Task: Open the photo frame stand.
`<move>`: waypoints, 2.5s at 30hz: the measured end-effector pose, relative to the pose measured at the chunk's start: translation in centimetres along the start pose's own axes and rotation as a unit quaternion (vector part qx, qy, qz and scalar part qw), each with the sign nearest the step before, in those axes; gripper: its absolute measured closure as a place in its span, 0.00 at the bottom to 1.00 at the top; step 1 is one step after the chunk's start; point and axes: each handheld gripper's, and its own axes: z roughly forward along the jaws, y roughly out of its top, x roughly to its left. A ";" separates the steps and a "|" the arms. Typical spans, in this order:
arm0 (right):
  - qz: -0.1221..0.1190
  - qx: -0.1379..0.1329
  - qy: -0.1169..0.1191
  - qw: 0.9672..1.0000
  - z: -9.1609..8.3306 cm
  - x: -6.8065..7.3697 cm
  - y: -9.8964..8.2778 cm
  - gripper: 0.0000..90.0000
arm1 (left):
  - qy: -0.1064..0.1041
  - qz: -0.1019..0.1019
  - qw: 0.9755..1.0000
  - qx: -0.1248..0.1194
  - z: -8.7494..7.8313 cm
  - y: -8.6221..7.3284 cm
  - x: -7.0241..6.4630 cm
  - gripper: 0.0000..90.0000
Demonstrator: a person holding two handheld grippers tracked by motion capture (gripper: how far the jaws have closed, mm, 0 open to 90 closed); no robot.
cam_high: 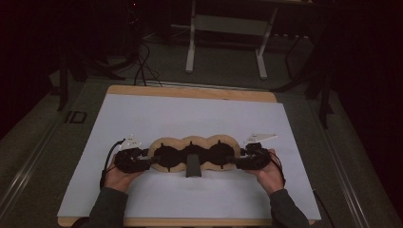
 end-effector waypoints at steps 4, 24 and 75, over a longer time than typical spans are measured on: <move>-0.008 0.003 -0.010 1.000 0.2 0.2 0.3 0.53 | 0.011 0.003 1.000 -0.006 -0.1 0.1 -0.1 0.59; -0.014 0.001 -0.051 0.999 1.6 -0.6 0.4 0.49 | 0.068 0.041 0.996 -0.038 0.7 1.3 -0.9 0.58; -0.007 -0.022 -0.068 0.997 3.9 -1.7 -0.4 0.46 | 0.123 0.072 0.989 -0.043 1.6 1.4 -1.3 0.56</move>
